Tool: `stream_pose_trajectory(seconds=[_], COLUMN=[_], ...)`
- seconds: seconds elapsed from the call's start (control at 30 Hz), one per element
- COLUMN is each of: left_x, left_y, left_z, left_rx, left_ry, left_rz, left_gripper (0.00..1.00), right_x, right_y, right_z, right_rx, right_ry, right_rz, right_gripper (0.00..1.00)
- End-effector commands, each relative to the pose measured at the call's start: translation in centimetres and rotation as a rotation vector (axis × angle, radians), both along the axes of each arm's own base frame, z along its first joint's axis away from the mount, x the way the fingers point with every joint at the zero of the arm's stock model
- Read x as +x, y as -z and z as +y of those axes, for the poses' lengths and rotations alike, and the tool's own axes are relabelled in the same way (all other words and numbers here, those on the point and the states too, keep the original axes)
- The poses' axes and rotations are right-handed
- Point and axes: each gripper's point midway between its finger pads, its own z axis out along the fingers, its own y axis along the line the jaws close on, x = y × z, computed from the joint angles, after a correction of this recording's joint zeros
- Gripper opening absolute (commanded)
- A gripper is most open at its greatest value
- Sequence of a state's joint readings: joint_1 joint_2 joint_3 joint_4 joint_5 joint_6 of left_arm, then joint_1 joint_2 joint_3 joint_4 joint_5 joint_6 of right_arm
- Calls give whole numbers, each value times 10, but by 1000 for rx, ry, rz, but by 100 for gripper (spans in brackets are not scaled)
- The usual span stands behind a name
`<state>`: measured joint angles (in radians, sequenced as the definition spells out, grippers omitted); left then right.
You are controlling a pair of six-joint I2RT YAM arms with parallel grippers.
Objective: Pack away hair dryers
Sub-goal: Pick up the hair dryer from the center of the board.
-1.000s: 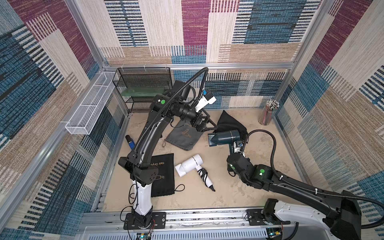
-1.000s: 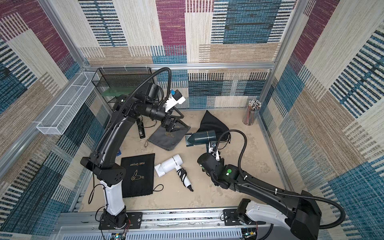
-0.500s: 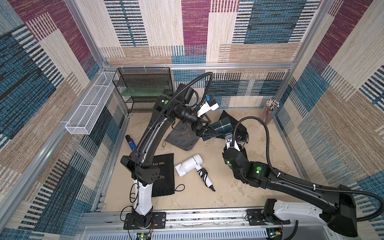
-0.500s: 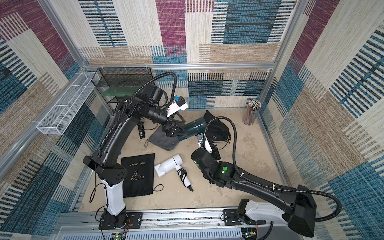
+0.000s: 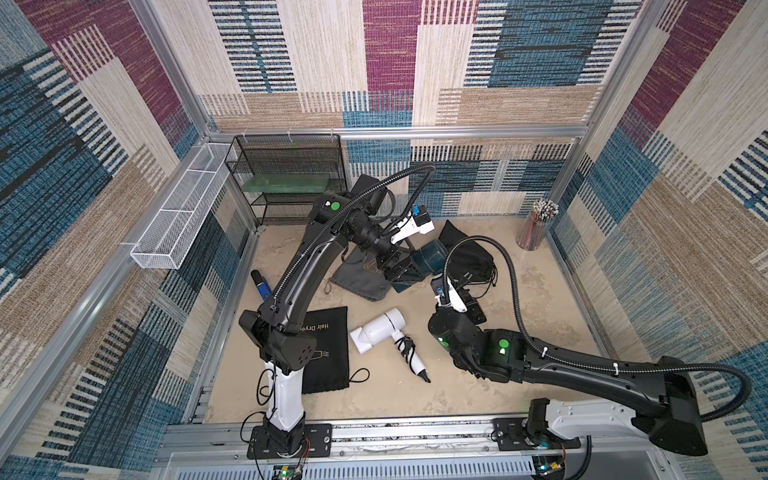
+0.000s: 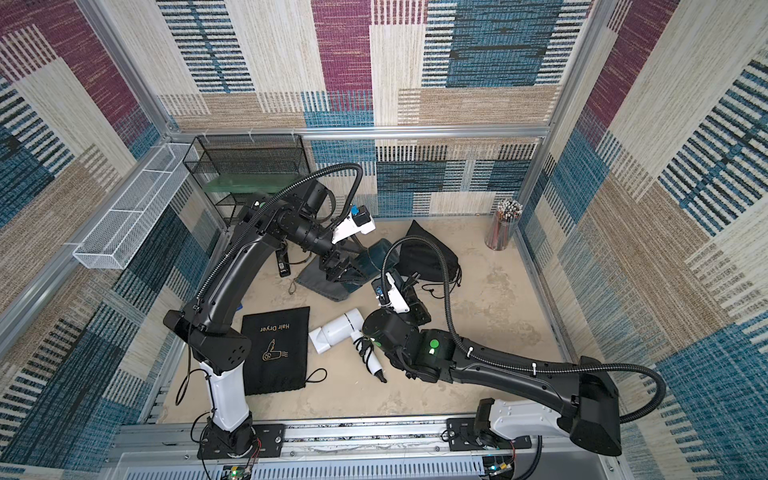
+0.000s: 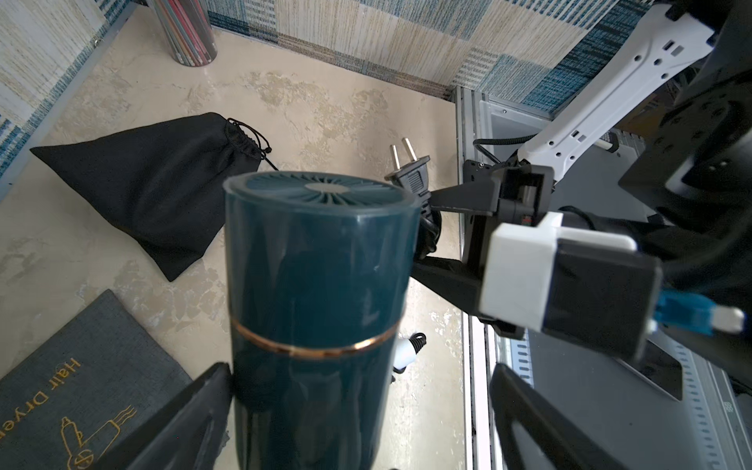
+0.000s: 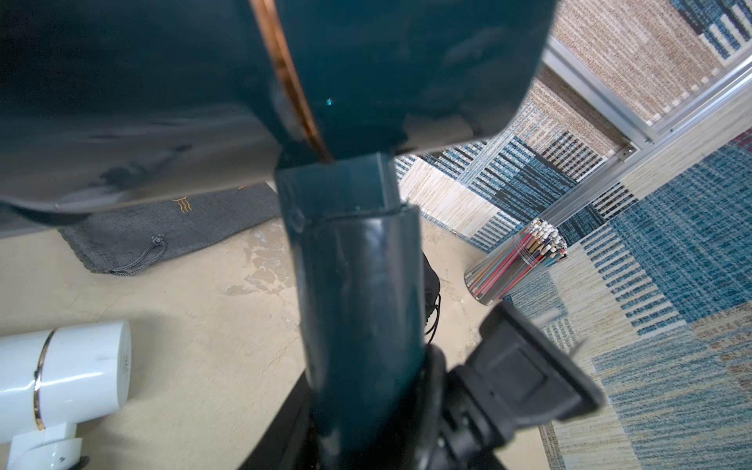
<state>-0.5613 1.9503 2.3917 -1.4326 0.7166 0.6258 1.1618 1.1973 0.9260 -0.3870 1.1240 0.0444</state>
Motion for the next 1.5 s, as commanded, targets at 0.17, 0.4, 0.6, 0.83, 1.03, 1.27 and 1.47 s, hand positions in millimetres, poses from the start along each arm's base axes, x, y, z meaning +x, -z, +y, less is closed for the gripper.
stream_pose_trajectory(seconds=[0.17, 0.4, 0.6, 0.83, 1.03, 1.27, 1.47], left_x=[-11, -27, -27, -30, -38, -43, -39], left_y=[14, 16, 17, 16, 17, 20, 22], left_z=[4, 6, 3, 0, -1, -1, 4], left_rx=[38, 26, 16, -5, -27, -25, 6], left_ry=[57, 117, 124, 127, 139, 139, 150], left_rz=[43, 65, 81, 118, 176, 223, 157], left_gripper=[97, 88, 85, 79, 72, 15, 0], right_x=[-4, -7, -6, -6, -6, -6, -8], right_y=[-20, -25, -26, -29, -33, -30, -31], right_z=[6, 9, 15, 17, 18, 18, -1], right_rx=[77, 65, 67, 91, 123, 129, 199], right_ry=[45, 51, 51, 54, 58, 67, 95], right_rz=[-82, -98, -106, -116, -127, -126, -82], right_gripper=[0, 0, 0, 0, 0, 8, 60])
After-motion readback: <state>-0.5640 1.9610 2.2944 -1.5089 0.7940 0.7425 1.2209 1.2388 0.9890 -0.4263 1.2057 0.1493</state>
